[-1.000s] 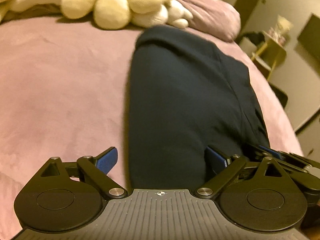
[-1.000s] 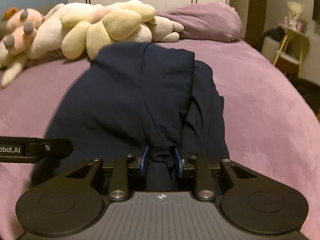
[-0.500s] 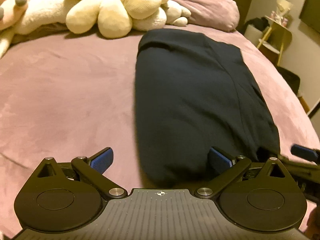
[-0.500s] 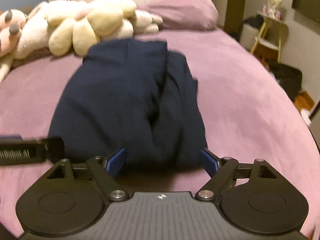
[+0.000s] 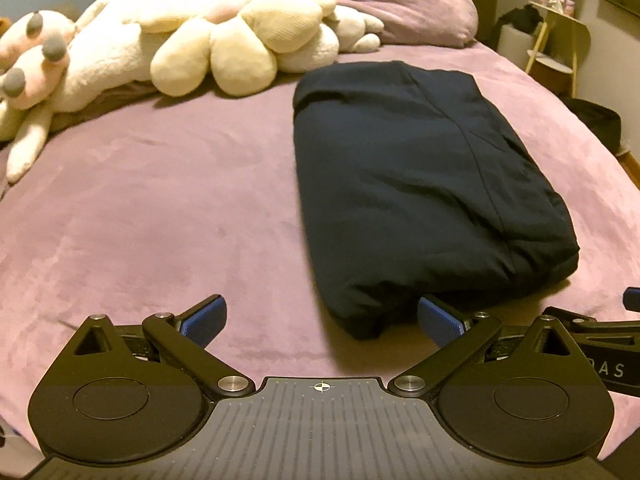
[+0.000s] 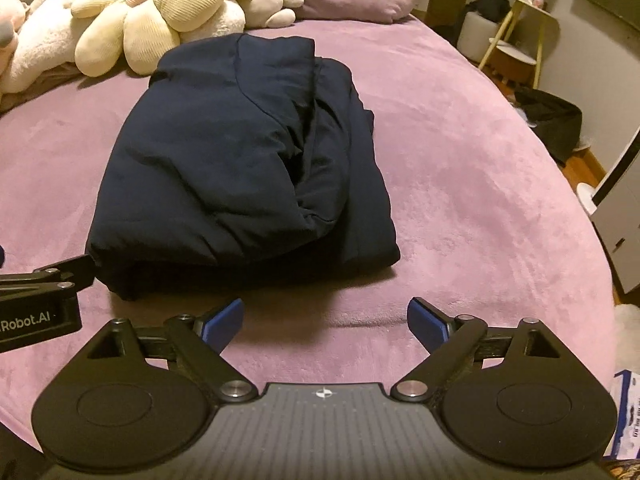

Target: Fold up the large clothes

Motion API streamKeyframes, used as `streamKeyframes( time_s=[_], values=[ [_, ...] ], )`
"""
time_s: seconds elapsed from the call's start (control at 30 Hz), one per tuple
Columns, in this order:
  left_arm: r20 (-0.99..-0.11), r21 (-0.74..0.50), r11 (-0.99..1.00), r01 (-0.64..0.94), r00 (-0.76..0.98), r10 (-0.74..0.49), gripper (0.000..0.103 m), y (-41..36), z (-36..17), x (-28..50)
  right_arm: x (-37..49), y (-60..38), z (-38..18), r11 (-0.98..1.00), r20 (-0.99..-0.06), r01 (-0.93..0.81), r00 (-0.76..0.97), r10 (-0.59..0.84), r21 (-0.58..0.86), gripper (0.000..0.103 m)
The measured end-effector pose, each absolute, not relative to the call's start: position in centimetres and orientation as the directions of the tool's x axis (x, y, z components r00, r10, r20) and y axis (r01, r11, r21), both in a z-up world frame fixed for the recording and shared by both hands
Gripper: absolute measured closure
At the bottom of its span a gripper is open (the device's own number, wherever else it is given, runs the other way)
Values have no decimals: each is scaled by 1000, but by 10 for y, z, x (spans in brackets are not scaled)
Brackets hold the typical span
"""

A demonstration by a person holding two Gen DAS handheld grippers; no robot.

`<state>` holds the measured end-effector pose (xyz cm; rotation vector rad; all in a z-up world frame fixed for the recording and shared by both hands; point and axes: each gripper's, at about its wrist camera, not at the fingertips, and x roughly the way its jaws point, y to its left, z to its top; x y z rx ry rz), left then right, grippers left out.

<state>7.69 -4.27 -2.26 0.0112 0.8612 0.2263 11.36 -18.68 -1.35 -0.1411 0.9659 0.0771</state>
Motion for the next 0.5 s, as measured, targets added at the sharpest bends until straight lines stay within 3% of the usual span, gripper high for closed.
streamKeyframes(
  time_s=[0.5],
  values=[
    [-751,108,972,-210,623,218,0,-39,-19,73,111,-181,-9,990,-829,-113,559,-11,-90,8]
  ],
)
